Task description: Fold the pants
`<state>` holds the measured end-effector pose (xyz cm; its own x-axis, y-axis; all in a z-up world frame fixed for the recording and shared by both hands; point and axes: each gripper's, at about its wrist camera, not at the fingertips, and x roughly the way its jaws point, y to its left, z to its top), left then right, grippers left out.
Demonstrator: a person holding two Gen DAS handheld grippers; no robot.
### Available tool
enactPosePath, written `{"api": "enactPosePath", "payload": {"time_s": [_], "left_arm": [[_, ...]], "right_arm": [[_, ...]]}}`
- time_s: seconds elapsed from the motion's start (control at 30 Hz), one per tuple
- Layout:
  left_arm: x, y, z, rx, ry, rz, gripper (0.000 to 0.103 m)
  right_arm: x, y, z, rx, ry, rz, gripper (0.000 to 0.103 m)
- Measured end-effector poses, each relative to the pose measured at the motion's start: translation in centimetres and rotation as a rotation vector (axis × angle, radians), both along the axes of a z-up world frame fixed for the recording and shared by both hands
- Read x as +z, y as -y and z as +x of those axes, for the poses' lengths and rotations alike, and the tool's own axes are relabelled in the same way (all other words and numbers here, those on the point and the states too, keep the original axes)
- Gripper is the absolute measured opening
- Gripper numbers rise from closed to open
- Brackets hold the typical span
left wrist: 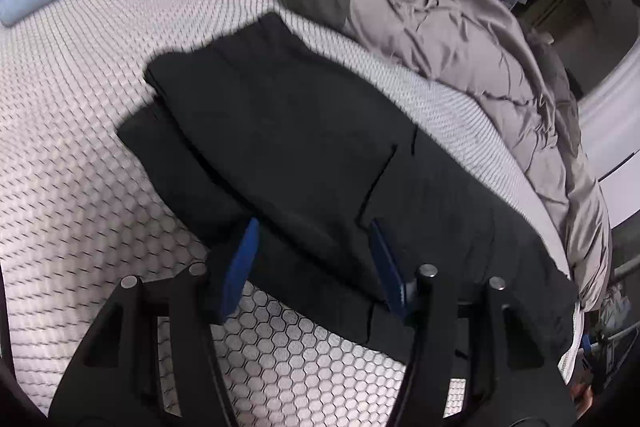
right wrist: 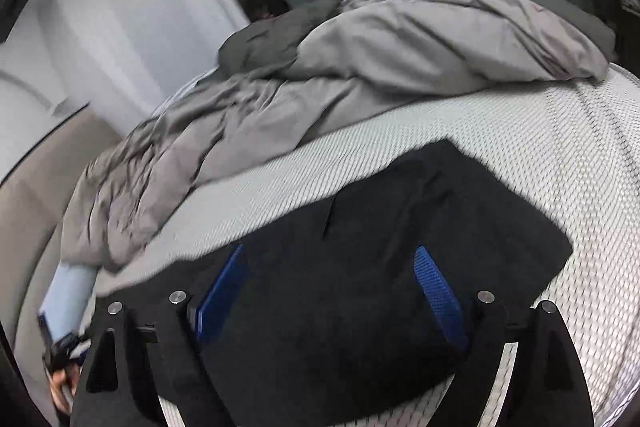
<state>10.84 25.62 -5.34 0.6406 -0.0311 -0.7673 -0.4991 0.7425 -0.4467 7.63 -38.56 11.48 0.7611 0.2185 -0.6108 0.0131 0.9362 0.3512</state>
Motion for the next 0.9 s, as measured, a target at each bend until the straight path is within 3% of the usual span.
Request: {"api": "enactPosePath", "payload": {"time_s": [0.17, 0.23, 0.3, 0.37, 0.47, 0.53, 0.6, 0.63, 0.7, 0.8, 0.9], "left_arm": [[-1.0, -0.3, 0.9, 0.028, 0.025, 0.024, 0.001], [-0.5, -0.1, 0.0, 0.035, 0.051, 0.040, 0.001], [0.6, 0.1, -1.3, 0.028, 0.063, 0.103, 0.001], [0.4, 0.1, -1.9, 0.034, 0.035, 0.144, 0.001], [-0.6, -0.2, -1.3, 0.022, -0.041, 0.121, 0.002], [-0.1, -0.1, -2.0, 0.023, -0.023, 0.119, 0.013], [0.8, 0.0, -3.5, 0.017, 0.003, 0.105, 0.043], [1.1, 0.0, -4.3, 0.030, 0.020, 0.096, 0.052], [1.7, 0.0, -6.1, 0.043, 0.051, 0.067, 0.054], [1.2, 0.4, -6.3, -0.022, 0.035, 0.016, 0.054], [-0.9, 0.4, -5.3, -0.026, 0.006, -0.097, 0.054]], "right_arm": [[-2.4, -0.2, -1.9, 0.031, -0.002, -0.030, 0.087], [-3.3, 0.6, -2.3, 0.002, 0.003, 0.005, 0.087], [-3.8, 1.5, -2.5, -0.012, -0.008, 0.051, 0.087], [-4.0, 2.1, -2.4, -0.018, -0.015, 0.066, 0.087], [-3.8, 2.3, -2.2, -0.020, -0.016, 0.026, 0.087], [-3.7, 2.4, -2.3, -0.027, -0.011, 0.023, 0.087], [-3.8, 2.6, -2.6, -0.026, -0.021, 0.041, 0.087], [-3.8, 2.6, -2.8, -0.026, -0.022, 0.038, 0.087], [-3.9, 2.6, -3.2, -0.018, -0.034, 0.016, 0.087], [-4.4, 3.0, -3.6, -0.008, -0.067, 0.013, 0.087], [-5.0, 4.2, -3.8, 0.003, -0.118, 0.064, 0.087]]}}
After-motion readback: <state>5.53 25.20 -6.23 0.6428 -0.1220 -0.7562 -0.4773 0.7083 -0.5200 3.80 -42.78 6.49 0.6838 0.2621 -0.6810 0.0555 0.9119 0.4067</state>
